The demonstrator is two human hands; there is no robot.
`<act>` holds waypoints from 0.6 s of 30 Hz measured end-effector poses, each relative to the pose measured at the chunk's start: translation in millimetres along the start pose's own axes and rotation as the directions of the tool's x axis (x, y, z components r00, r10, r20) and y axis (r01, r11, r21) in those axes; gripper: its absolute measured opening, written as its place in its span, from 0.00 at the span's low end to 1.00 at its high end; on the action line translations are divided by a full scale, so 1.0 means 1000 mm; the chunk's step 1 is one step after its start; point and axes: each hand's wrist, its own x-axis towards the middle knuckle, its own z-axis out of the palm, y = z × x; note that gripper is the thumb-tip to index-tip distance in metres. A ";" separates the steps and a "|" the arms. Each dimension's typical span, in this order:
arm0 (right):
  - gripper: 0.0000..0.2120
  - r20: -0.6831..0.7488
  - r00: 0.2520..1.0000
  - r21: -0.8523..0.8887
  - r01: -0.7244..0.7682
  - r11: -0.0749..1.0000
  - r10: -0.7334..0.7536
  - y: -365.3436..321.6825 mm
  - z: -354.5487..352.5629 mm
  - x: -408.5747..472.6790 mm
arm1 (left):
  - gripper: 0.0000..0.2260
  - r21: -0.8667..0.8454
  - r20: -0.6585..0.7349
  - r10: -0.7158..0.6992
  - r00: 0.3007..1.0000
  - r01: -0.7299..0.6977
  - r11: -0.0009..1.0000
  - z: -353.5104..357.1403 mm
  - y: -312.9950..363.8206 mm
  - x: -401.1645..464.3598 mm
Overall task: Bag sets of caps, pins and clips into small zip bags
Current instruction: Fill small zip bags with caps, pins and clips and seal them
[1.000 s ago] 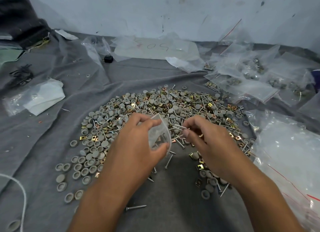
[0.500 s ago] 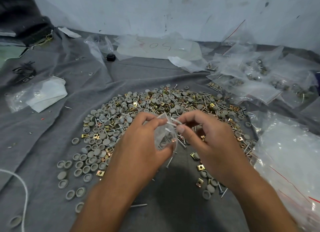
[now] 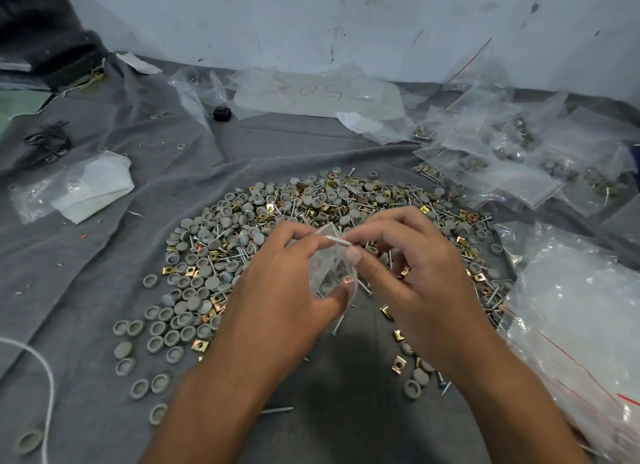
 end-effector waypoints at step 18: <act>0.03 0.320 0.885 -0.548 -0.119 0.828 0.339 0.031 0.023 -0.011 | 0.27 0.017 -0.047 -0.067 0.997 0.068 0.998 -0.015 -0.006 0.001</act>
